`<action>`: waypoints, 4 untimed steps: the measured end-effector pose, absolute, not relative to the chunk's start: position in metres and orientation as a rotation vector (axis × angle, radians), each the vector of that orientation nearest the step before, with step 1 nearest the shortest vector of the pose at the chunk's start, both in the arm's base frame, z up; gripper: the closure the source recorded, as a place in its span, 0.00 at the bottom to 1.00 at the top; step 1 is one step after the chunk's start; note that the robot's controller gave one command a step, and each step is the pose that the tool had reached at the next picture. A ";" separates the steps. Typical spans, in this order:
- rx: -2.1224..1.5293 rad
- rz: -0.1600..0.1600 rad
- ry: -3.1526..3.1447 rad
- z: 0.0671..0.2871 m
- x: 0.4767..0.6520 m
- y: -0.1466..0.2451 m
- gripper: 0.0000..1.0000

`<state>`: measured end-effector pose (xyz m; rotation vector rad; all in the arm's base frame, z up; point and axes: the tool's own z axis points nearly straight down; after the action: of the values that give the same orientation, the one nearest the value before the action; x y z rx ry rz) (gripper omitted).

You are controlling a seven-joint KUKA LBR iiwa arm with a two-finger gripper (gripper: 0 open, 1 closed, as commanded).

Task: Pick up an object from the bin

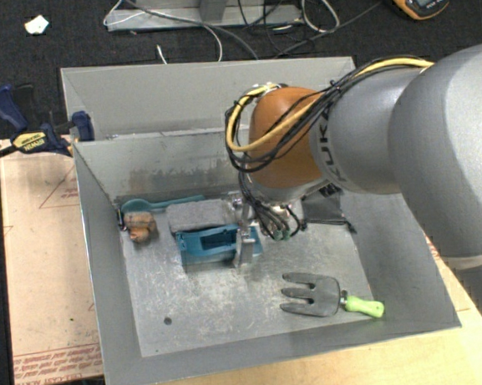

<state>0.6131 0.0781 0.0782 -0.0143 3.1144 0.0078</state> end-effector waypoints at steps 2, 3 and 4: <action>-0.014 0.008 3.114 0.078 0.613 0.078 1.00; -0.031 0.006 3.114 0.078 0.615 0.078 1.00; 0.005 0.017 3.085 0.077 0.553 0.068 1.00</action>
Offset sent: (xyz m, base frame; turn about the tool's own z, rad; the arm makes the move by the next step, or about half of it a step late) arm 0.0000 0.0000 0.0000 0.0000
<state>0.5532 0.0683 0.0773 0.0053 3.0854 0.0174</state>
